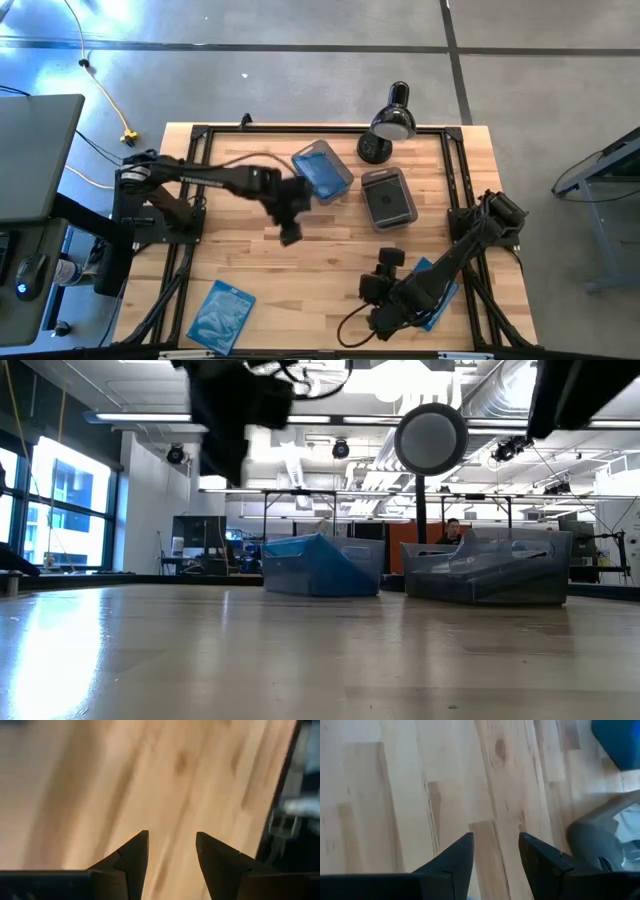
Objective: Pick & place jewel cases by type
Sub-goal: Put the left blue CD case into the left black bin
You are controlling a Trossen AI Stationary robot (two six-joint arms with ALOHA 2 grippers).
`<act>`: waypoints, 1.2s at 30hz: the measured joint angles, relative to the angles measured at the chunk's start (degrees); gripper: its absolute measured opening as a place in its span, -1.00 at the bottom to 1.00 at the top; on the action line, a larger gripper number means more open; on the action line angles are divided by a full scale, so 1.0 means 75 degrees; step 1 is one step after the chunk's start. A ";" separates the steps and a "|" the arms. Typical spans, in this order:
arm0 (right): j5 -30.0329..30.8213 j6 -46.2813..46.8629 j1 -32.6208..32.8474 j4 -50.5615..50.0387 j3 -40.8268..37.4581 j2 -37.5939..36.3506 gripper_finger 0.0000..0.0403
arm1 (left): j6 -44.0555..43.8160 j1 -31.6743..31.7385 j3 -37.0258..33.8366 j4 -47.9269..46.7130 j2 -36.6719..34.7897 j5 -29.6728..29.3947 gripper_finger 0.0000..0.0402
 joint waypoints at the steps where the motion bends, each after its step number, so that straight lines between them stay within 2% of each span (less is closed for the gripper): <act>1: 0.0036 -0.0014 0.0011 0.0158 -0.0128 0.0000 -0.24 | 0.0058 -0.0171 0.0059 -0.0329 -0.0067 -0.0004 -0.19; 4: 0.0382 -0.0380 -0.0105 0.1124 -0.0583 0.0000 -0.24 | 0.0001 -0.0560 0.0511 -0.1475 -0.0327 -0.0053 -0.19; 7: 0.0553 -0.1118 -0.0414 0.2804 -0.1100 0.0000 -0.24 | -0.0289 -0.0928 0.0884 -0.2885 -0.0626 -0.0654 -0.19; 10: 0.0315 -0.2263 -0.0788 0.4807 -0.1626 0.0002 -0.24 | -0.0899 -0.1502 0.0993 -0.3519 -0.1033 -0.1422 -0.19; 15: 0.0168 -0.4291 -0.1333 0.7253 -0.2272 0.0003 -0.24 | -0.1659 -0.3299 0.0409 -0.3823 -0.1415 -0.1853 -0.19; 19: 0.0470 -0.5438 -0.1715 0.7630 -0.2465 0.0003 -0.24 | -0.2606 -0.5047 -0.0338 -0.3568 -0.1334 -0.2031 -0.19; 23: 0.0476 -0.5640 -0.2096 0.7476 -0.2510 0.0003 -0.24 | -0.3465 -0.6329 -0.1074 -0.2147 -0.1015 -0.1908 -0.19; 25: 0.0371 -0.5511 -0.2270 0.7501 -0.2499 0.0001 -0.24 | -0.3891 -0.6785 -0.1382 -0.1377 -0.0907 -0.2135 -0.19; 28: 0.0165 -0.5512 -0.2485 0.7543 -0.2502 0.0000 -0.24 | -0.4365 -0.7221 -0.1879 -0.0435 -0.0648 -0.2384 -0.19; 31: 0.0151 -0.5806 -0.2639 0.7593 -0.2502 0.0000 -0.24 | -0.4470 -0.7381 -0.2243 0.0548 -0.0388 -0.2159 -0.19; 36: 0.0346 -0.6297 -0.2826 0.8007 -0.2502 0.0000 -0.24 | -0.4426 -0.7427 -0.2506 0.0780 0.0051 -0.1905 -0.19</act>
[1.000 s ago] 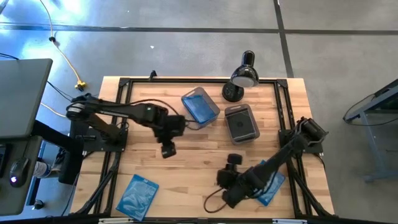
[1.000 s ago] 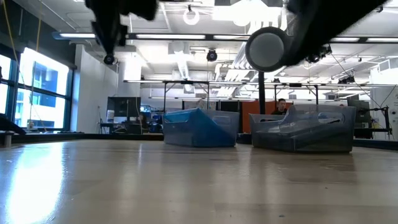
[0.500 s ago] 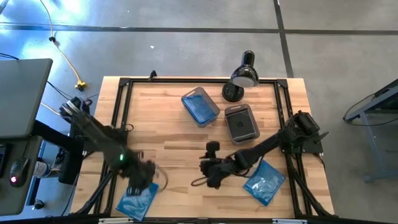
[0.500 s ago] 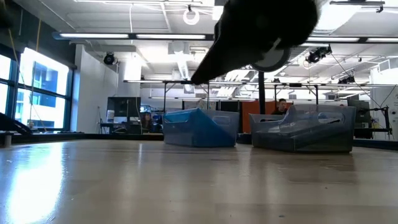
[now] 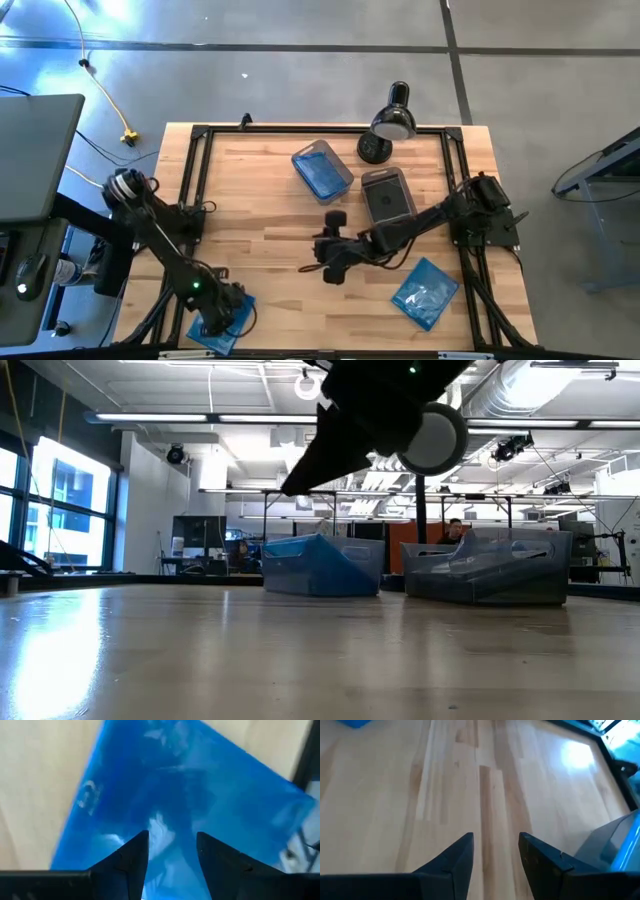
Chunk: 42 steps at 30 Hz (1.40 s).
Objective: Pick & place jewel cases by type
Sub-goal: Put the left blue CD case into the left black bin
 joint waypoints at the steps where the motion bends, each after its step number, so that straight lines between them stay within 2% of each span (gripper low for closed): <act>1: 0.0002 -0.0109 -0.0026 0.0083 0.0000 0.0000 -0.24 | 0.0054 0.0000 0.0000 -0.0016 0.0061 -0.0142 -0.19; 7: -0.0039 -0.0624 -0.0098 0.0506 0.0003 0.0000 -0.24 | 0.2054 0.0239 0.0026 -0.0028 0.0328 -0.1276 -0.19; 9: -0.0050 -0.0877 -0.0093 0.0611 0.0003 0.0000 -0.24 | 0.2690 0.0492 0.0021 -0.0066 0.0330 -0.1895 -0.19; 14: -0.0411 -0.1253 -0.0093 0.0894 0.0003 0.0000 -0.24 | 0.4148 0.1658 0.0003 -0.0134 0.0343 -0.3684 -0.19; 17: -0.0947 -0.1153 -0.0098 0.0968 0.0003 0.0000 -0.24 | 0.4328 0.2627 0.0003 -0.0115 0.0343 -0.4353 -0.19; 19: -0.1156 -0.0763 -0.0092 0.0930 0.0005 0.0000 -0.24 | 0.4174 0.3271 0.0010 -0.0094 0.0343 -0.4250 -0.19; 25: -0.1228 0.0355 -0.0086 -0.0075 0.0006 0.0000 -0.24 | 0.3182 0.4706 0.0375 0.0004 0.0234 -0.2816 -0.19; 27: -0.1547 0.0938 -0.0130 -0.0484 0.0006 0.0000 -0.24 | 0.2777 0.5006 0.0591 -0.0299 0.0148 -0.2674 -0.19; 30: -0.1798 0.1423 -0.0198 -0.0758 0.0006 0.0000 -0.24 | 0.2933 0.5391 0.1079 -0.0984 0.0079 -0.2667 -0.19; 36: -0.1754 0.1789 -0.0261 -0.0576 0.0006 0.0000 -0.24 | 0.3408 0.5605 0.2154 -0.4065 -0.0261 -0.2878 -0.19; 40: -0.1756 0.1929 -0.0211 -0.0108 0.0006 0.0137 -0.24 | 0.3329 0.5228 0.2247 -0.4889 -0.0722 -0.3115 -0.19; 42: -0.1823 0.1961 -0.0214 0.0262 0.0006 0.0289 -0.24 | 0.3112 0.4961 0.2098 -0.4820 -0.1026 -0.3113 -0.19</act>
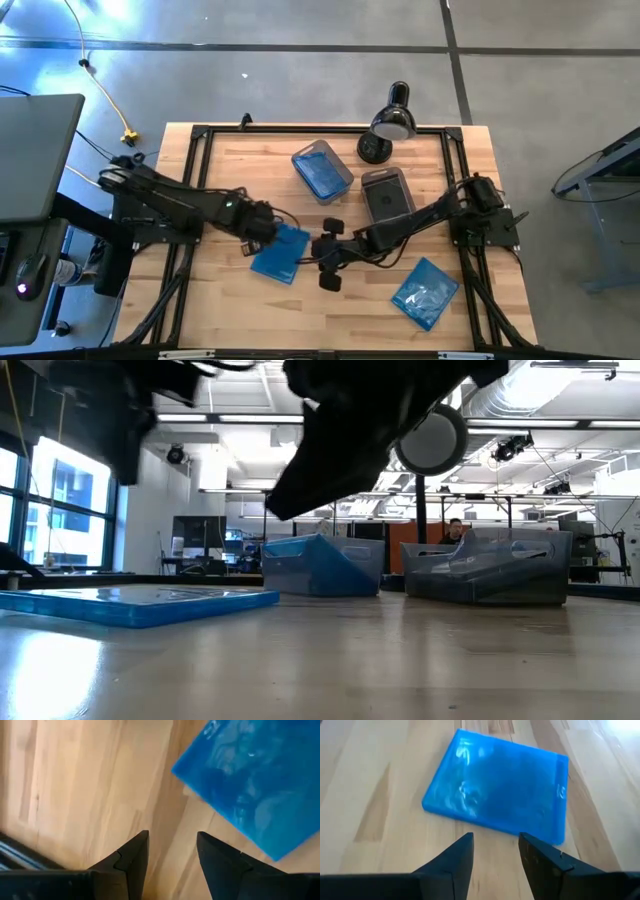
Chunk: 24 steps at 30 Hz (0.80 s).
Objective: Pick & place jewel cases by type
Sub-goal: Put the left blue CD case into the left black bin
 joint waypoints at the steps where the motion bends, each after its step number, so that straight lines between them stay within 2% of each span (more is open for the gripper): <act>1: -0.0007 0.0012 -0.0003 0.0184 0.0000 0.0084 -0.24 | -0.0178 -0.0132 -0.0115 -0.0071 -0.0151 0.0019 -0.19; 6: 0.0014 -0.0174 -0.0009 0.0304 0.0000 0.0250 -0.24 | -0.1511 -0.0707 -0.1202 0.0209 -0.1059 -0.0076 -0.19; 11: -0.0086 -0.0750 0.0001 0.0307 0.0000 0.0250 -0.24 | -0.2487 -0.1048 -0.2967 0.2856 -0.2033 -0.0163 -0.19; 13: -0.0245 -0.0557 0.0015 0.0324 0.0000 0.0253 -0.24 | -0.2543 -0.1071 -0.3567 0.4281 -0.2249 -0.0178 -0.19; 15: -0.0448 -0.0090 0.0015 0.0390 0.0012 0.0297 -0.24 | -0.2562 -0.1053 -0.4023 0.5122 -0.2292 -0.0160 -0.19; 17: -0.0463 0.0182 0.0015 0.0368 0.0003 0.0382 -0.24 | -0.2569 -0.1053 -0.4259 0.5598 -0.2259 -0.0178 -0.19; 24: -0.0307 0.0005 -0.0011 0.0981 0.0001 0.0880 -0.24 | -0.2573 -0.1058 -0.4381 0.5780 -0.2140 -0.0406 -0.19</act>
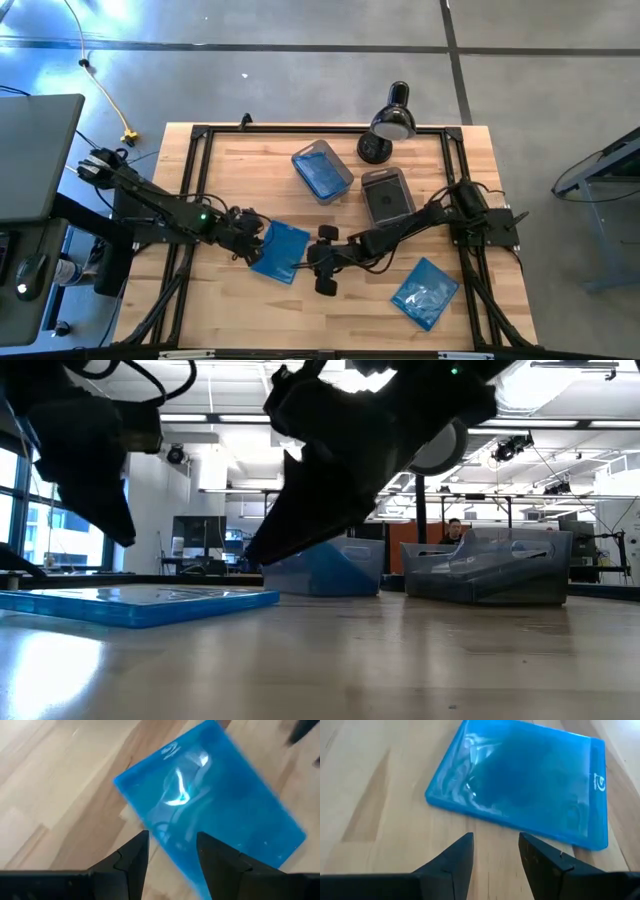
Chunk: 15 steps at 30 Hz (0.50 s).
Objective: Pick & place jewel cases by type
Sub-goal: Put the left blue CD case into the left black bin
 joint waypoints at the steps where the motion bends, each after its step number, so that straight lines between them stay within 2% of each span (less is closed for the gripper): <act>1: -0.0002 0.0057 -0.0033 0.0068 0.0015 0.0040 -0.24 | -0.0012 0.0006 0.0007 0.0092 0.0003 0.0035 -0.19; 9: 0.0071 0.0507 -0.0007 -0.0072 0.0028 0.0045 -0.24 | -0.0185 0.0377 -0.0001 -0.0163 0.0003 0.0619 -0.19; 15: 0.0655 0.0860 -0.0001 -0.0520 0.0028 0.0096 -0.24 | 0.0008 0.1093 -0.0001 -0.0032 0.0003 0.1458 -0.19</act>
